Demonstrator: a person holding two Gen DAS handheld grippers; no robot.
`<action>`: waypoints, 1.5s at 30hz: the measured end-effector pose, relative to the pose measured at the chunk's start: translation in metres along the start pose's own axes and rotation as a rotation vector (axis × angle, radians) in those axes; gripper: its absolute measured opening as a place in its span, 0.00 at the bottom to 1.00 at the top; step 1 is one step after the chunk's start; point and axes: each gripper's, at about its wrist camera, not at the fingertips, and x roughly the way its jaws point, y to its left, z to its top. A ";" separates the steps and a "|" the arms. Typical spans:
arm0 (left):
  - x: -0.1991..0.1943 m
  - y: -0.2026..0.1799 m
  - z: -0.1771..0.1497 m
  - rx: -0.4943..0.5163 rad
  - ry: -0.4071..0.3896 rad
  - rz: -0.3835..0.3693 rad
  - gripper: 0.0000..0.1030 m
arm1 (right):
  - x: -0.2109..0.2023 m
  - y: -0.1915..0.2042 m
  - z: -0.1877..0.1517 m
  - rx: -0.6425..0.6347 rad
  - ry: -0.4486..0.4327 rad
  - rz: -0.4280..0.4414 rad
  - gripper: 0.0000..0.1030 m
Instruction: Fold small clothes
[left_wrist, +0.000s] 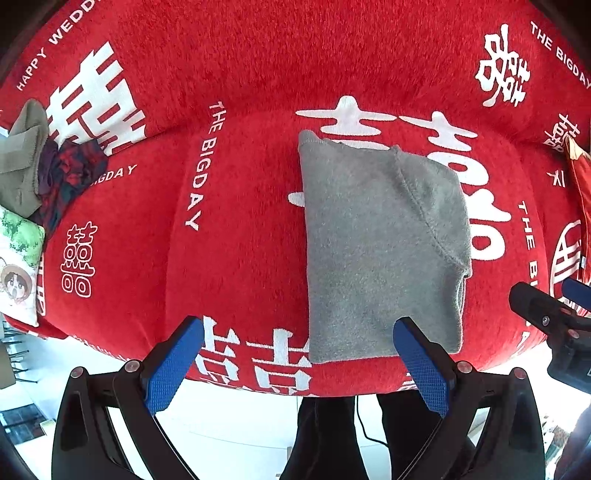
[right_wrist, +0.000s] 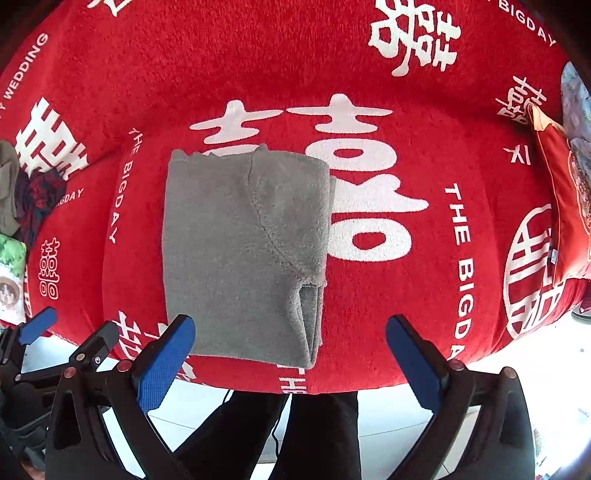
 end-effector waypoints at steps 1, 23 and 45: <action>0.000 0.000 0.000 -0.001 0.001 -0.001 1.00 | -0.001 0.000 0.000 0.000 -0.002 -0.002 1.00; -0.005 0.002 -0.001 -0.006 -0.004 -0.011 1.00 | -0.007 0.001 -0.002 0.000 -0.021 -0.021 1.00; -0.004 -0.002 -0.001 -0.007 -0.003 -0.002 1.00 | -0.008 0.002 0.000 -0.009 -0.024 -0.031 1.00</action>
